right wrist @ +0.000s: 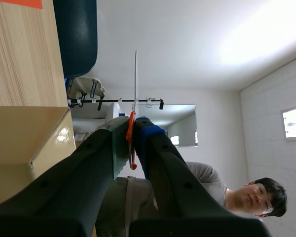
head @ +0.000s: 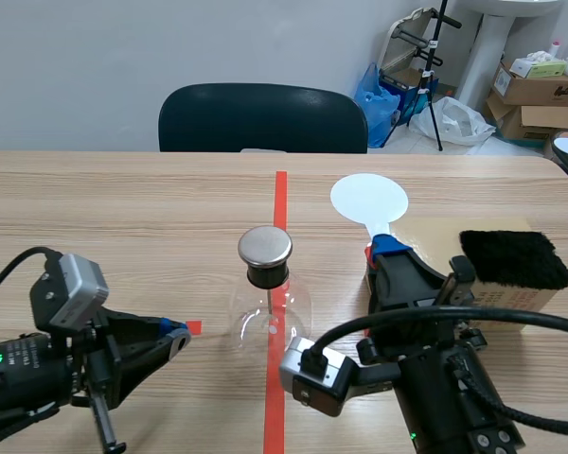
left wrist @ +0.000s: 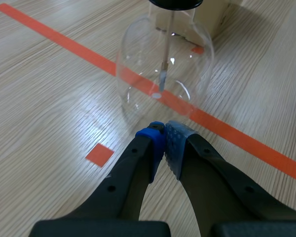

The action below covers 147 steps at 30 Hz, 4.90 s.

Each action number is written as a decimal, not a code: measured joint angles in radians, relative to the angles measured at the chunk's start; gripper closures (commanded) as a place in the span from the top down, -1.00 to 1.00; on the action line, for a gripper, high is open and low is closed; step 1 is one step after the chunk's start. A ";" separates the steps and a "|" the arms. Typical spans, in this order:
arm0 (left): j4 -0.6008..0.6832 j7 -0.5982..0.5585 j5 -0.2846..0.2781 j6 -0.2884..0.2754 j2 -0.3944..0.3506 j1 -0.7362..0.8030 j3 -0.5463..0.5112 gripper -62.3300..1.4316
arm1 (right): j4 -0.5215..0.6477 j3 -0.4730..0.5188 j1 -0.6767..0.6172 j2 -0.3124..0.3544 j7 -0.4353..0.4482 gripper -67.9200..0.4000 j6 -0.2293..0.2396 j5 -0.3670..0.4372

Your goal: Do the electroscope experiment

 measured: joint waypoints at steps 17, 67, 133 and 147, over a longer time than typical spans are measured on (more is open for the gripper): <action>-0.121 -0.039 0.068 0.027 0.069 -0.117 0.058 -0.87 | 0.000 -0.002 0.000 0.000 0.034 -0.96 0.002 0.080; -0.123 -0.014 0.069 0.027 0.071 -0.116 0.057 -0.87 | 0.000 -0.002 0.000 0.000 0.045 -0.96 0.018 0.072; -0.123 -0.014 0.069 0.027 0.071 -0.116 0.057 -0.87 | 0.000 -0.002 0.000 0.000 0.045 -0.96 0.018 0.072; -0.123 -0.014 0.069 0.027 0.071 -0.116 0.057 -0.87 | 0.000 -0.002 0.000 0.000 0.184 -0.96 0.018 0.071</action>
